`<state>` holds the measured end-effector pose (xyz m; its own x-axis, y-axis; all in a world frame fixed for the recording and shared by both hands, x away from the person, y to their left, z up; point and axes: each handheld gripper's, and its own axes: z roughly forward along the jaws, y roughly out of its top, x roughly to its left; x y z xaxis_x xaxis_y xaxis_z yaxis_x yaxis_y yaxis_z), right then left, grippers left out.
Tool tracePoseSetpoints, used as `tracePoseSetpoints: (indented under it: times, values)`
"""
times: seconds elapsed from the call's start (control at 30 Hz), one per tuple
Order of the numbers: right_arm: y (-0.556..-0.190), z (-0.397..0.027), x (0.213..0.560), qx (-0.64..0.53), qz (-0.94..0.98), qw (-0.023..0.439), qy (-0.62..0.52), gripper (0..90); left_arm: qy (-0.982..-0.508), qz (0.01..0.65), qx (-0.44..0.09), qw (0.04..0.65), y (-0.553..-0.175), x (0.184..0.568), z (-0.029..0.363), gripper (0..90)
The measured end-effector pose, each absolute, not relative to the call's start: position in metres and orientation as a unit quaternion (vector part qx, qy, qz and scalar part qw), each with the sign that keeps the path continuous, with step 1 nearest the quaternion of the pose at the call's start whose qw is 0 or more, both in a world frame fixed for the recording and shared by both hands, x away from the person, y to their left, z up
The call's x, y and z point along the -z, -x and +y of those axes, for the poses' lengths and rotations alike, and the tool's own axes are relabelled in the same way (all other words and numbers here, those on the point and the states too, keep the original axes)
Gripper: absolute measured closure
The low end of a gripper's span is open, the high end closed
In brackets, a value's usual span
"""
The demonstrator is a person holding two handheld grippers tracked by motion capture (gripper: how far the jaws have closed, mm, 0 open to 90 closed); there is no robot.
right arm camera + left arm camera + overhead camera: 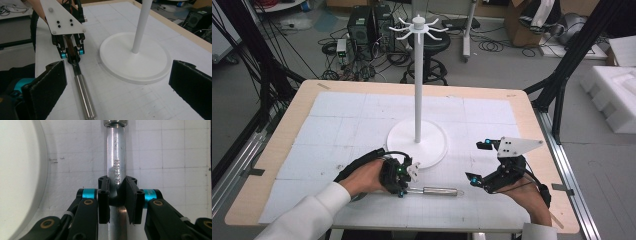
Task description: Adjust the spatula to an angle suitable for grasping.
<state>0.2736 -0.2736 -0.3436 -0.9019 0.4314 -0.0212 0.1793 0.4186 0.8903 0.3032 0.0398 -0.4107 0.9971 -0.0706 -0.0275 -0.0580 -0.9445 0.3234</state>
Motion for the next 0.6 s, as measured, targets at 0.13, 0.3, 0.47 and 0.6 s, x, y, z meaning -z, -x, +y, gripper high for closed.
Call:
tracePoseSetpoints:
  times: [0.13,0.3,0.47,0.6]
  values:
    - [-0.274,-0.274,0.343,-0.509,0.832,0.125,-0.182,0.4,-0.986,-0.036,0.018,0.164,-0.304,0.410,0.043,74.6]
    - [-0.273,-0.276,0.342,-0.517,0.828,0.125,-0.179,0.5,-0.983,-0.030,0.013,0.182,-0.307,0.402,0.050,74.7]
    - [-0.271,-0.276,0.340,-0.522,0.826,0.120,-0.175,0.4,-0.978,-0.025,0.008,0.205,-0.309,0.390,0.060,74.7]
    - [-0.270,-0.276,0.338,-0.526,0.824,0.121,-0.170,0.4,-0.975,-0.019,0.002,0.223,-0.308,0.381,0.068,74.8]
